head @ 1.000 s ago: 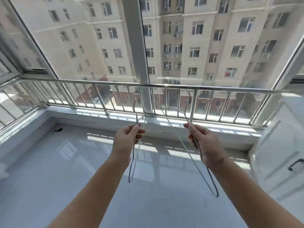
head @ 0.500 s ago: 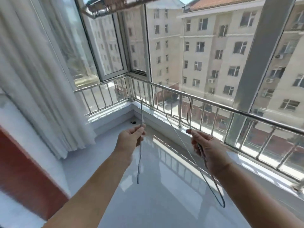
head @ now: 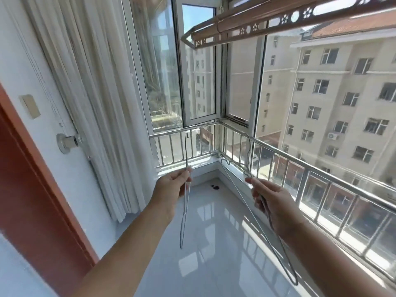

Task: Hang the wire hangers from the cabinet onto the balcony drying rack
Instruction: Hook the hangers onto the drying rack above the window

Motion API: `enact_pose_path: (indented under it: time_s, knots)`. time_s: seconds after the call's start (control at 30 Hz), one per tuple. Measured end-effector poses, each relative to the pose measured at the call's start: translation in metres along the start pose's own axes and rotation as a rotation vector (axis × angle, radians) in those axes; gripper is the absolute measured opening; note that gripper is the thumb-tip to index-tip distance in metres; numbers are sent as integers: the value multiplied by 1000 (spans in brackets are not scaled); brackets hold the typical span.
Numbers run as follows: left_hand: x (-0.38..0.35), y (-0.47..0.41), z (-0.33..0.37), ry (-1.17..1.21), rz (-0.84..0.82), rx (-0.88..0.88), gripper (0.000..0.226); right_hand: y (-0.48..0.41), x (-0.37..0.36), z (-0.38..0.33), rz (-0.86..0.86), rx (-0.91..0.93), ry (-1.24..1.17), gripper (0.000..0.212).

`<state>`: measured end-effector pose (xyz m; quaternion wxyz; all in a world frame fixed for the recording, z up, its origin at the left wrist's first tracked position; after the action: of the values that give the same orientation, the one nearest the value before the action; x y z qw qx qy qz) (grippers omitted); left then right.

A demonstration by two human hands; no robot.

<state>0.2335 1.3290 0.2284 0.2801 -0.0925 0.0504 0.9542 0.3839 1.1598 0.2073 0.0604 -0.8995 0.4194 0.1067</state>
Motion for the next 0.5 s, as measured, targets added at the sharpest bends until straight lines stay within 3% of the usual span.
enact_pose_path:
  time_s: [0.5]
  knots:
    - [61, -274, 94, -52, -114, -61, 16, -230, -173, -28, 13, 130, -9, 10]
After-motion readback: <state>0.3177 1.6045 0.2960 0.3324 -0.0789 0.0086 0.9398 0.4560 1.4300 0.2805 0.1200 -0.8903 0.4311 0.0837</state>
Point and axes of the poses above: each hand's wrist, its own y-axis away from the middle knuckle, its own x-axis out of the back of the hand, z = x × y, the point moved 2 cm from there along -y, towards the middle knuckle, and after that the axes turned 3 degrees about y, right-handed, at the moved point
